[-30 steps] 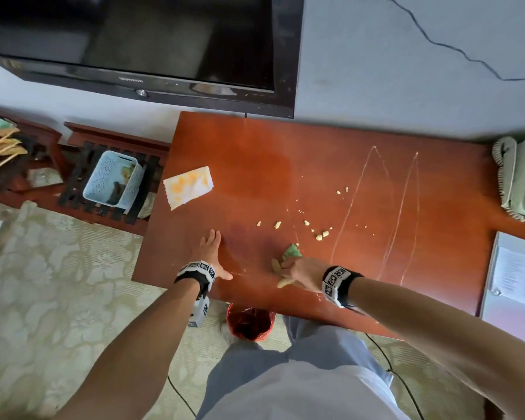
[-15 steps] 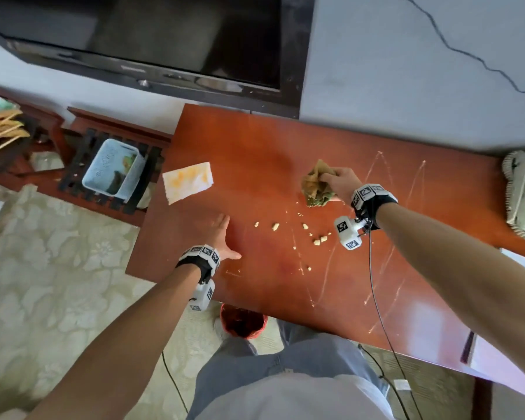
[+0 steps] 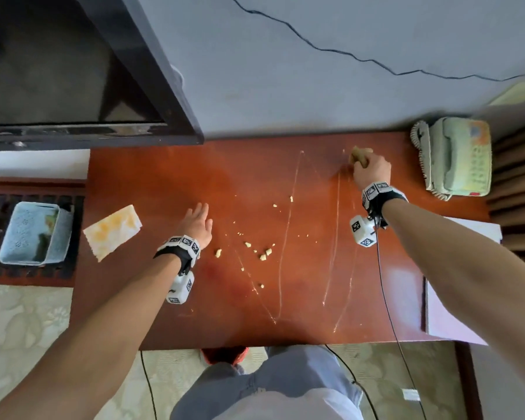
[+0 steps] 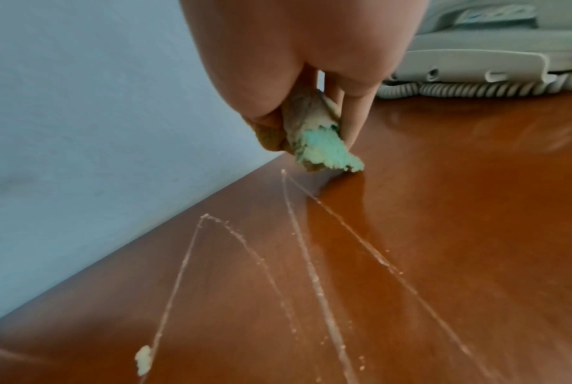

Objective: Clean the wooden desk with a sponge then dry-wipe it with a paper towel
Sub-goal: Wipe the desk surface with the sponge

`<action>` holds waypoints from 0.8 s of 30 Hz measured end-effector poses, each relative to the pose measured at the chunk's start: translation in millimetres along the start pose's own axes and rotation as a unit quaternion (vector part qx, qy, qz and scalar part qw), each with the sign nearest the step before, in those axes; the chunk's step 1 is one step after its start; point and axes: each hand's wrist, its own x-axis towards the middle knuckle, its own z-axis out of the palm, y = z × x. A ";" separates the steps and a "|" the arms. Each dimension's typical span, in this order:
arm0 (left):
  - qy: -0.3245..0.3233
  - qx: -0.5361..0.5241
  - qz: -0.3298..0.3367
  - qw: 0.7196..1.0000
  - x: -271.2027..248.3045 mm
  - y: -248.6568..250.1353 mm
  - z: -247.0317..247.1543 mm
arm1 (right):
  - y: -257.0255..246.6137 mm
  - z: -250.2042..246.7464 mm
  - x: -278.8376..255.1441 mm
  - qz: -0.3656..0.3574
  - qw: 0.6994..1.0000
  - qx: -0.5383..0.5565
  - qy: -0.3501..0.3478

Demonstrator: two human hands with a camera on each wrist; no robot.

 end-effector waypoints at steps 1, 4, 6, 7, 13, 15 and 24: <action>-0.012 0.017 -0.006 1.000 4.2 3.4 -2.2 | 7.6 2.6 6.7 0.016 1.000 -0.014 0.001; -0.045 0.043 -0.018 0.998 10.4 7.9 -2.0 | 22.1 21.4 15.9 0.039 0.998 -0.048 -0.026; -0.049 0.056 -0.022 0.997 9.9 9.3 -0.4 | 23.3 38.7 16.2 0.023 0.997 -0.066 -0.032; -0.053 0.058 -0.024 0.997 9.8 9.4 -1.9 | 20.4 45.6 15.0 0.014 0.998 -0.063 -0.027; -0.089 0.090 -0.021 0.992 11.5 6.6 -12.5 | -7.0 79.8 -19.5 -0.116 0.990 -0.085 -0.004; -0.115 0.102 -0.026 0.988 15.2 10.3 -18.9 | -13.5 91.3 -43.8 -0.166 0.982 -0.086 -0.026; -0.174 0.075 -0.075 0.979 28.1 21.1 -41.2 | -40.3 86.3 -87.6 -0.170 0.979 0.034 -0.107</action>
